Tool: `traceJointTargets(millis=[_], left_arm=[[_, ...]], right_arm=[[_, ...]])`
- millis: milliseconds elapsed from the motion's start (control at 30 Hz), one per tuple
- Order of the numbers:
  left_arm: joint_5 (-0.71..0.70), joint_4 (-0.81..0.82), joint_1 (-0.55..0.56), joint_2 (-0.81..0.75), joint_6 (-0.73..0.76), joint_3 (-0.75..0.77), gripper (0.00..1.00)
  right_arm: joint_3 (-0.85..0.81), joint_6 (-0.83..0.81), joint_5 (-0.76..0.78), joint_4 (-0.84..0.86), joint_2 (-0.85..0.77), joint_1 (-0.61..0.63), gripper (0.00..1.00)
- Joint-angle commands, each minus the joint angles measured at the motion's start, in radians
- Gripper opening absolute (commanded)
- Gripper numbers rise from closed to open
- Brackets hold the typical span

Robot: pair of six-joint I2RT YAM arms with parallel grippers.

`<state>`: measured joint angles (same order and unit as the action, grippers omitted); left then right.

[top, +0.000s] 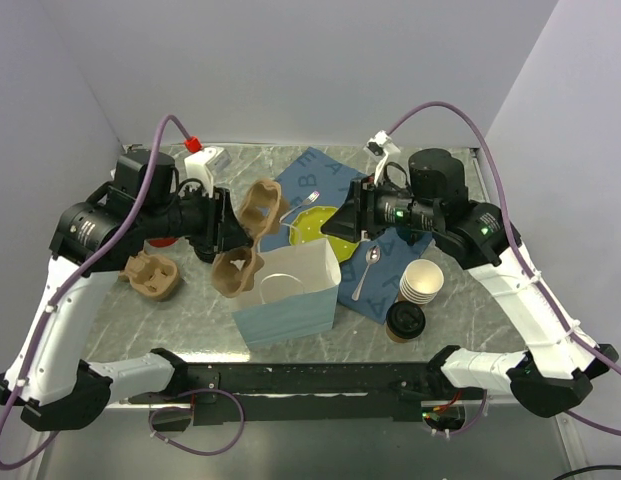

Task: Pack the takeout coffee

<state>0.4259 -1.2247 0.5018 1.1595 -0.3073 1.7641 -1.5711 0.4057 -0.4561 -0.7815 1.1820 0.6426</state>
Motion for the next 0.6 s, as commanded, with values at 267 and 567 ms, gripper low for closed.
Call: traceJointTargets(millis=[267, 567], left_arm=[[-0.016, 0.057, 0.026, -0.029, 0.080, -0.004, 0.36], [0.028, 0.079, 0.029, -0.073, 0.065, -0.029, 0.35]], right_arm=[[-0.184, 0.062, 0.016, -0.016, 0.071, 0.002, 0.57], [-0.291, 0.091, 0.023, -0.047, 0.122, 0.002, 0.57]])
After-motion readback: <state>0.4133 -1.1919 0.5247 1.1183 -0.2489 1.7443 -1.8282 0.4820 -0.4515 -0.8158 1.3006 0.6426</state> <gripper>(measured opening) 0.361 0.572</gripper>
